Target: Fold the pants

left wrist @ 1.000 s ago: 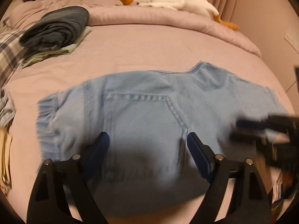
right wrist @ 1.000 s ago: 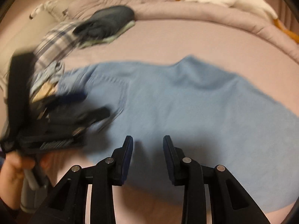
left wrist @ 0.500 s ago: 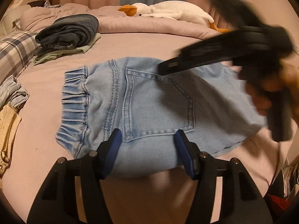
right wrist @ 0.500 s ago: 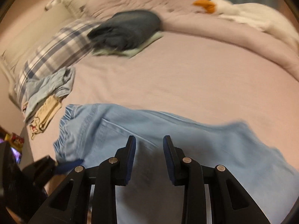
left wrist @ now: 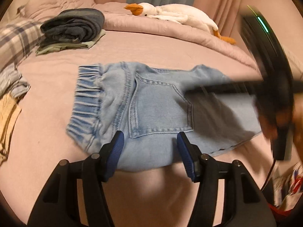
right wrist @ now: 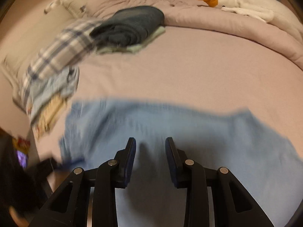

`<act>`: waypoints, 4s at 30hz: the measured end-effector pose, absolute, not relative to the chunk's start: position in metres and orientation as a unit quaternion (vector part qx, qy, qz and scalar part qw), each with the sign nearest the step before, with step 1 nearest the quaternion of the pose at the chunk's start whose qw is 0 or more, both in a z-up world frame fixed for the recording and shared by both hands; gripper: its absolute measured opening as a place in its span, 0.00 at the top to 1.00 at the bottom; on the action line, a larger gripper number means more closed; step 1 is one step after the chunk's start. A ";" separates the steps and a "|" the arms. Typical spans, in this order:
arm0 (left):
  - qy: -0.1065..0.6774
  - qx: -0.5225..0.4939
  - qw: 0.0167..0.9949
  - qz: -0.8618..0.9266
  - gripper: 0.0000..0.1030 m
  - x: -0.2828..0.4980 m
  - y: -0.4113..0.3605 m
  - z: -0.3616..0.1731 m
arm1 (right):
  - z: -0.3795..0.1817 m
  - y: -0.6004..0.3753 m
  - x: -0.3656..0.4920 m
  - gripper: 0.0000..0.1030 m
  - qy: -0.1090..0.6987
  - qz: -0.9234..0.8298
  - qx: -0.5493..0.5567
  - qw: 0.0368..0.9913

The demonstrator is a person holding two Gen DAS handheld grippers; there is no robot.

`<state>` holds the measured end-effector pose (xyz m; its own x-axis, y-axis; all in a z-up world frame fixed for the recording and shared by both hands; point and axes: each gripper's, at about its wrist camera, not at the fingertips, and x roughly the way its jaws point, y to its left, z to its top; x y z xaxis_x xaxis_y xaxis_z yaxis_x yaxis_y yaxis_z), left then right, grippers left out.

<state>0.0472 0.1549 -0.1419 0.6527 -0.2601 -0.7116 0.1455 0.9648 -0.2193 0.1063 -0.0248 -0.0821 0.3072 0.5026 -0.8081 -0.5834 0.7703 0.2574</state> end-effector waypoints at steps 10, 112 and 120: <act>0.395 -0.136 0.904 -0.095 0.48 0.021 0.182 -0.121 | -0.101 -0.073 0.002 0.68 0.494 0.357 -0.061 0.790; 0.470 -0.331 0.778 -0.253 0.91 0.153 0.020 -0.129 | -0.073 -0.129 -0.004 0.88 0.315 0.233 -0.063 0.918; 0.517 -0.305 0.775 -0.197 0.82 0.166 0.039 -0.156 | -0.103 -0.108 0.008 0.82 0.373 0.244 -0.092 0.890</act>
